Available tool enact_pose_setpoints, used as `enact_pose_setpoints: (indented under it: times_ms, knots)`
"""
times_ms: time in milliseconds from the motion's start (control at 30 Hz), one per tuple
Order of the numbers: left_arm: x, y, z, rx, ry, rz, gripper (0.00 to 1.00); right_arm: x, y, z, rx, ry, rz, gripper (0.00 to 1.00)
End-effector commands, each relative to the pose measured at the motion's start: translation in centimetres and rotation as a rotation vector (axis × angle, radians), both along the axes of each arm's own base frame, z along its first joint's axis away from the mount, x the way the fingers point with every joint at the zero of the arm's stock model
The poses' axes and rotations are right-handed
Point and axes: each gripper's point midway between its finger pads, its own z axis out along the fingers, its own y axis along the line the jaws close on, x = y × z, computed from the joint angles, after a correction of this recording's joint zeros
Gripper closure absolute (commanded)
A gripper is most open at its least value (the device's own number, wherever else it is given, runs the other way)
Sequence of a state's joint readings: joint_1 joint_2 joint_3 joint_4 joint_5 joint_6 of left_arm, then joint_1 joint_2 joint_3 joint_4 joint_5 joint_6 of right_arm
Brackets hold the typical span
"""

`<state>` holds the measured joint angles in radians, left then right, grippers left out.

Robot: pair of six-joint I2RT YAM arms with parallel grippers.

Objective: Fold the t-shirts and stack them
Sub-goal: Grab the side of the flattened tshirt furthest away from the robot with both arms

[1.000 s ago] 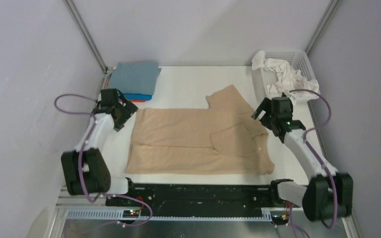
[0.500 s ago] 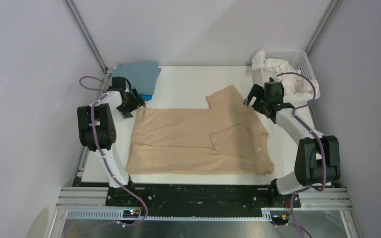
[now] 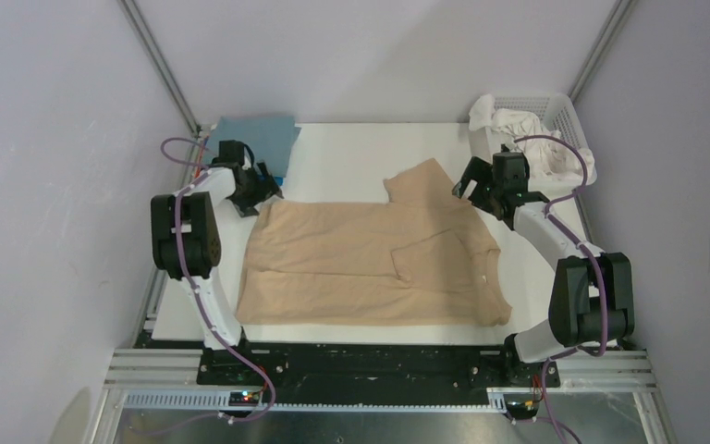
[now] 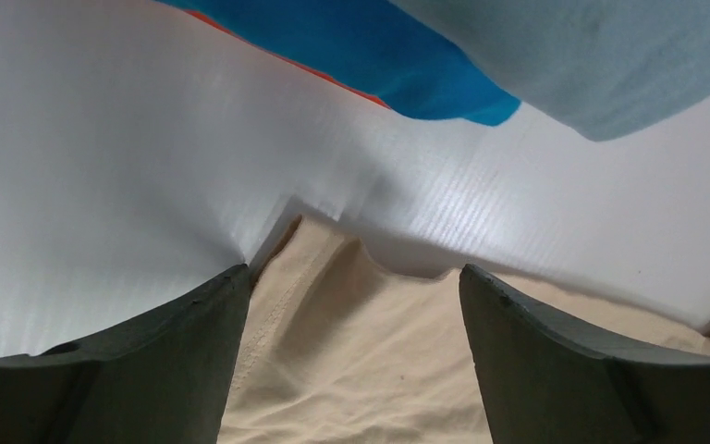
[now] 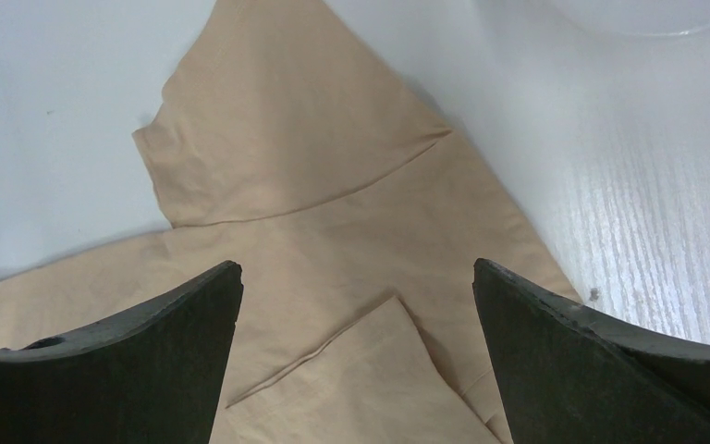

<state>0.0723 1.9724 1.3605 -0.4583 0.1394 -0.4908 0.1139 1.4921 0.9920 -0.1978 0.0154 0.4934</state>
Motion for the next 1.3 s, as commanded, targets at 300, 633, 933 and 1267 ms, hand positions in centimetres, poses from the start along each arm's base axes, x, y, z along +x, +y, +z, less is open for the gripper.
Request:
enact_pose_setpoints:
  times_ms: [300, 633, 933, 1267]
  knots:
    - [0.5, -1.5, 0.7, -0.005, -0.003, 0.016, 0.55, 0.0, 0.3, 0.8, 0.025, -0.001, 0.027, 0.01]
    - [0.7, -1.2, 0.9, 0.063, -0.001, 0.019, 0.93, 1.1, 0.4, 1.8, -0.034, -0.074, 0.057, 0.01]
    - [0.3, -0.5, 1.5, 0.116, -0.011, 0.008, 1.00, 4.4, 0.5, 2.3, -0.086, -0.129, 0.069, 0.01]
    - [0.0, -2.0, 4.1, 0.153, -0.074, -0.018, 1.00, 12.2, 3.9, 0.1, -0.159, -0.042, 0.151, 0.01]
